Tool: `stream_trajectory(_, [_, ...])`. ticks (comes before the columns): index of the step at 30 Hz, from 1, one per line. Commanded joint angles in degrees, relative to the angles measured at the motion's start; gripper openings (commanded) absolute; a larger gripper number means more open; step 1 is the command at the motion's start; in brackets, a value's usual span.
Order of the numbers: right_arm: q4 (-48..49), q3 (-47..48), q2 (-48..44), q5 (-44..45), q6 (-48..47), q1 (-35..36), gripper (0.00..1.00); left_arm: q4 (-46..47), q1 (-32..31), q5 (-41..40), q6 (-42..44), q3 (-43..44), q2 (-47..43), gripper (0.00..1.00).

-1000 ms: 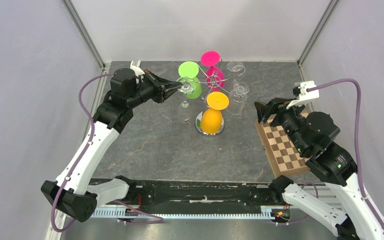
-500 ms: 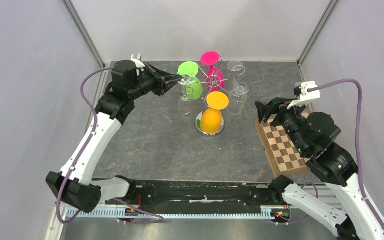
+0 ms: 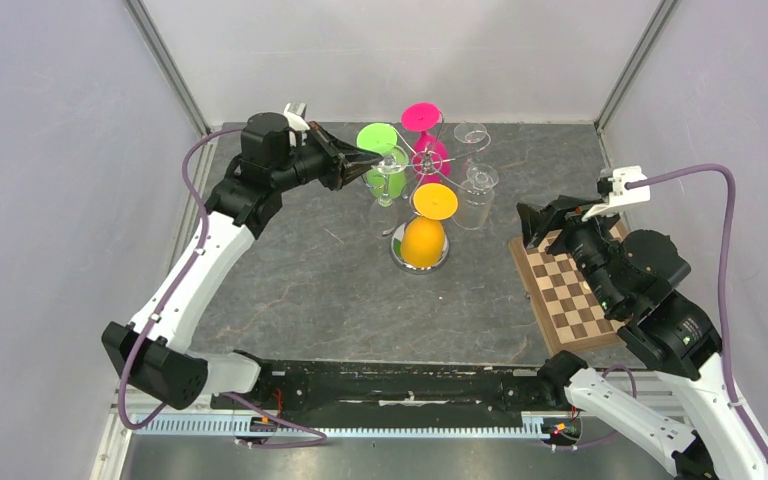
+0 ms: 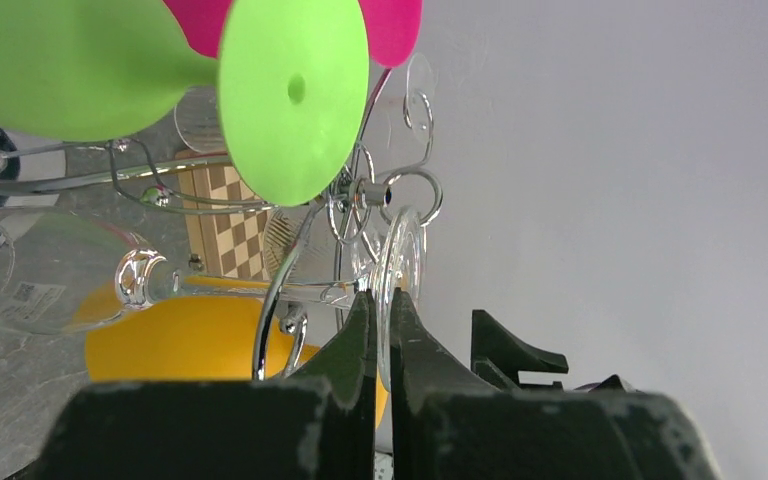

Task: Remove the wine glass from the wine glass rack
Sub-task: Pick up the wine glass from the wine rack.

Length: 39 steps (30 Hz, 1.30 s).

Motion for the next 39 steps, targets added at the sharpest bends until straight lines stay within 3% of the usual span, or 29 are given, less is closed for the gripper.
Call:
stream_trajectory(1, [2.0,-0.1,-0.6,0.6,-0.5,0.2,0.73,4.1,-1.9,3.2,2.5,3.4,-1.4,0.02])
stream_trajectory(13, [1.0,1.0,-0.7,-3.8,3.3,0.3,0.74,1.6,-2.2,6.1,5.6,0.4,-6.4,0.02])
stream_trajectory(25, [-1.3,3.1,0.1,-10.5,5.0,0.2,0.83,-1.6,-2.3,11.5,9.6,-2.9,-13.7,0.02])
stream_trajectory(30, [-4.7,6.5,1.7,-19.5,2.8,0.2,0.87,-6.5,-2.2,14.5,15.2,-2.3,-17.1,0.02])
stream_trajectory(39, [-5.7,2.5,5.0,-39.0,10.0,0.2,0.84,-19.2,-2.5,18.0,27.1,-2.5,-22.1,0.02])
